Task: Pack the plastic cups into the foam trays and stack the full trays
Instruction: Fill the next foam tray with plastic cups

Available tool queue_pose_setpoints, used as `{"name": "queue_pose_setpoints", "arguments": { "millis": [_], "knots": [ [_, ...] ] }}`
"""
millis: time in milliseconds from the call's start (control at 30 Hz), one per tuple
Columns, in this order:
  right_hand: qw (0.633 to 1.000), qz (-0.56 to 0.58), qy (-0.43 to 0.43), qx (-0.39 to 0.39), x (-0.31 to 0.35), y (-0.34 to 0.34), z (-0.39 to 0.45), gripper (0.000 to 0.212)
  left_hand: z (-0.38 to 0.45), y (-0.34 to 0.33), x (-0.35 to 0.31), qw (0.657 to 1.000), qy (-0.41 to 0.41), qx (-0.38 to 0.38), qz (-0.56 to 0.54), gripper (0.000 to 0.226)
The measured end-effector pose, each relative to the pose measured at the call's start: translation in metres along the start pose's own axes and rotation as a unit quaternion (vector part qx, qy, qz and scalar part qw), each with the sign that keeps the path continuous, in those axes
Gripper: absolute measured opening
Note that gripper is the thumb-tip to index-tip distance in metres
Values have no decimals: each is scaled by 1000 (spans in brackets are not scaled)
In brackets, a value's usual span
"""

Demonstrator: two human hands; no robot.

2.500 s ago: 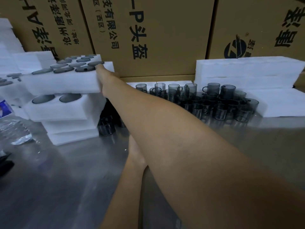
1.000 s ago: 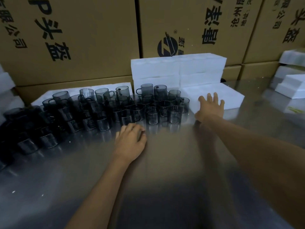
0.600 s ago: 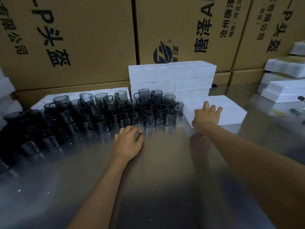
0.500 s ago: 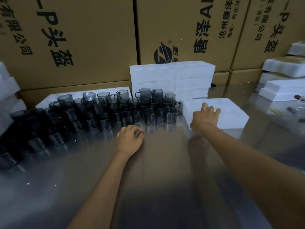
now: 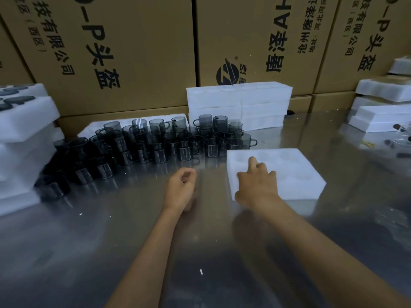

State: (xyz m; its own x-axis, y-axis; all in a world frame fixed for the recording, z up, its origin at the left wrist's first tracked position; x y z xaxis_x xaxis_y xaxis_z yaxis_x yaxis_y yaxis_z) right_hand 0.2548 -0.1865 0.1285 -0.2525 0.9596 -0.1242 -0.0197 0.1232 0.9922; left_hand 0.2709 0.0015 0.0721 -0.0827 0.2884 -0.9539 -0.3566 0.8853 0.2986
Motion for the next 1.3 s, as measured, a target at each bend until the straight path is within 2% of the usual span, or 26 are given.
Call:
{"name": "queue_pose_setpoints", "arguments": {
  "millis": [67,200,300,367,400,500,533,567,633,733,800,900,1000,1100,1200,1300],
  "knots": [
    [998,37,59,-5,22,8,-16,38,-7,7,-2,997,17,-21,-79,12],
    [972,135,192,4,72,24,-46,41,-22,22,-4,978,53,-17,-203,37],
    [951,185,250,-9,96,32,-57,24,-25,39,-3,974,80,-10,-211,45],
    [941,240,239,-25,93,40,-46,23,-27,50,-1,966,101,-7,-237,46],
    [938,264,218,-57,86,47,-35,25,-28,53,0,962,106,-3,-252,45],
    [925,285,111,-223,48,61,10,32,-29,56,2,960,104,-11,-260,42],
    [923,286,70,-246,34,59,29,35,-28,56,2,961,102,-15,-257,40],
    [929,282,31,-237,19,52,48,39,-27,55,3,961,101,-18,-256,38],
    [950,264,-31,-161,-9,31,86,48,-24,54,3,963,99,-24,-250,34],
    [957,272,-69,-75,-39,-1,124,51,-16,51,2,967,101,-30,-231,29],
    [951,296,-64,-62,-46,-15,141,42,-9,50,2,969,101,-29,-223,27],
    [940,326,-54,-84,-49,-23,157,12,-2,48,5,969,100,-24,-226,25],
    [926,359,-67,-99,-50,-24,162,11,0,48,8,967,105,-11,-230,26],
    [917,378,-40,-125,-40,-9,150,8,-3,50,5,962,116,4,-247,26],
    [898,397,5,-192,-25,18,115,14,-9,54,3,960,127,12,-247,27],
    [863,428,50,-265,-5,35,67,22,-22,57,5,961,136,27,-240,28]
  ]
}}
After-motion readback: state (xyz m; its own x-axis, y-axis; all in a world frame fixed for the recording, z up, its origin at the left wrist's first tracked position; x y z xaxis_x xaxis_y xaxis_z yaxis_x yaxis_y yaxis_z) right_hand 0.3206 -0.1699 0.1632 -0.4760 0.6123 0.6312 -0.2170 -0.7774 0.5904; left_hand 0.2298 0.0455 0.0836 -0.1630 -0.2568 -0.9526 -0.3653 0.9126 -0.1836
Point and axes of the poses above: each hand's wrist, its own z-axis towards the middle knuckle, its own y-axis out of the back of the hand, x = y × z, the point moved 4 cm from there along z, towards the middle knuckle, and after that the axes turned 10 degrees about y, right-handed, at the moved point
